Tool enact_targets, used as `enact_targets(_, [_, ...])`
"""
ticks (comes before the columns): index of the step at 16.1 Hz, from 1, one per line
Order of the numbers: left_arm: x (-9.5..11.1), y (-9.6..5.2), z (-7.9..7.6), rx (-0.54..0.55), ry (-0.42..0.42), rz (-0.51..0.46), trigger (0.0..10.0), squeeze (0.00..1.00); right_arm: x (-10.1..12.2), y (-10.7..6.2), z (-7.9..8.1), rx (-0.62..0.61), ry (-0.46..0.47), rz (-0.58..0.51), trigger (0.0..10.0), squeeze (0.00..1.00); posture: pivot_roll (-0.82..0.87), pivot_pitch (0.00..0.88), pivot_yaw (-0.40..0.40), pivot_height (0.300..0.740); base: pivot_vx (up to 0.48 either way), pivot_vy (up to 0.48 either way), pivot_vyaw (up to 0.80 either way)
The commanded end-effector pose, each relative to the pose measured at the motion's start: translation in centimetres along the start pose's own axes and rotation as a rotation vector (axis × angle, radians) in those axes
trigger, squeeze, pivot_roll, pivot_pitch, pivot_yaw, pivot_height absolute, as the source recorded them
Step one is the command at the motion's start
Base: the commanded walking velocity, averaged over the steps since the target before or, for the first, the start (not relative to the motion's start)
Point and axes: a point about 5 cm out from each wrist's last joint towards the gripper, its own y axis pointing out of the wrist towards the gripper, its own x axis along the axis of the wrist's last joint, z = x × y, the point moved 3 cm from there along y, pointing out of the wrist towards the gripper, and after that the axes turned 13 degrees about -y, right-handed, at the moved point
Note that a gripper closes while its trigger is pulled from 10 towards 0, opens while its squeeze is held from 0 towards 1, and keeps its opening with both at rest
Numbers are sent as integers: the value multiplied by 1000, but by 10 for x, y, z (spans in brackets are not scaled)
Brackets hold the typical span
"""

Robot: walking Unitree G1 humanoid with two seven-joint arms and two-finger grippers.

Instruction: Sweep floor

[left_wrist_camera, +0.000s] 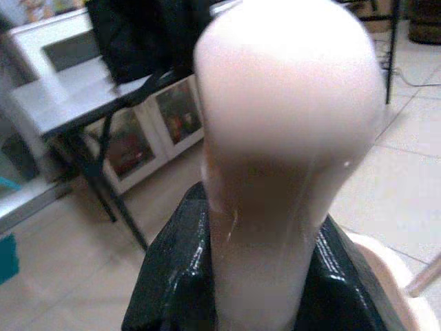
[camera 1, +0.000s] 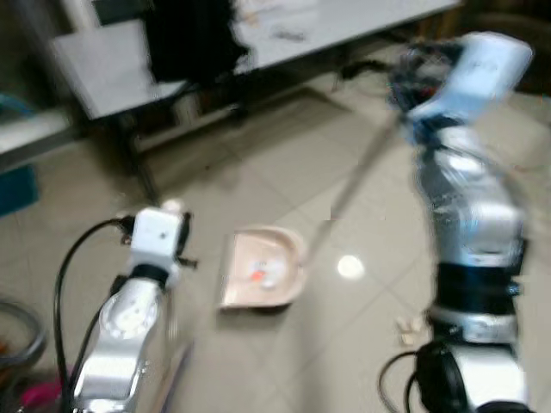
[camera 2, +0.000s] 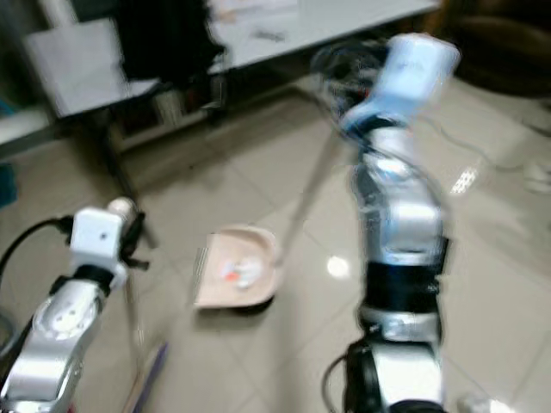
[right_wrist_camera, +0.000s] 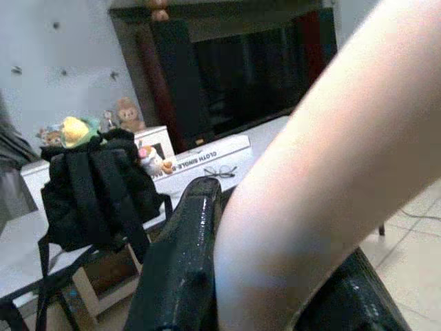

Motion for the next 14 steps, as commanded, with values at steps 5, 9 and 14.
enact_targets(5, [4,-1,-6,-12,6,-25,10000,0,17,0,-12,-24,-1,-68,10000,0,-55,0,34,740,432,0,0])
enact_targets(9, [4,0,-5,-11,8,-23,10000,0,17,0,-12,-21,-5,-70,10000,0,-55,0,36,740,432,0,0])
enact_targets(14, [-1,-1,-6,-13,11,-14,10000,0,15,1,-12,-24,3,-64,10000,0,-56,0,36,740,77,0,0])
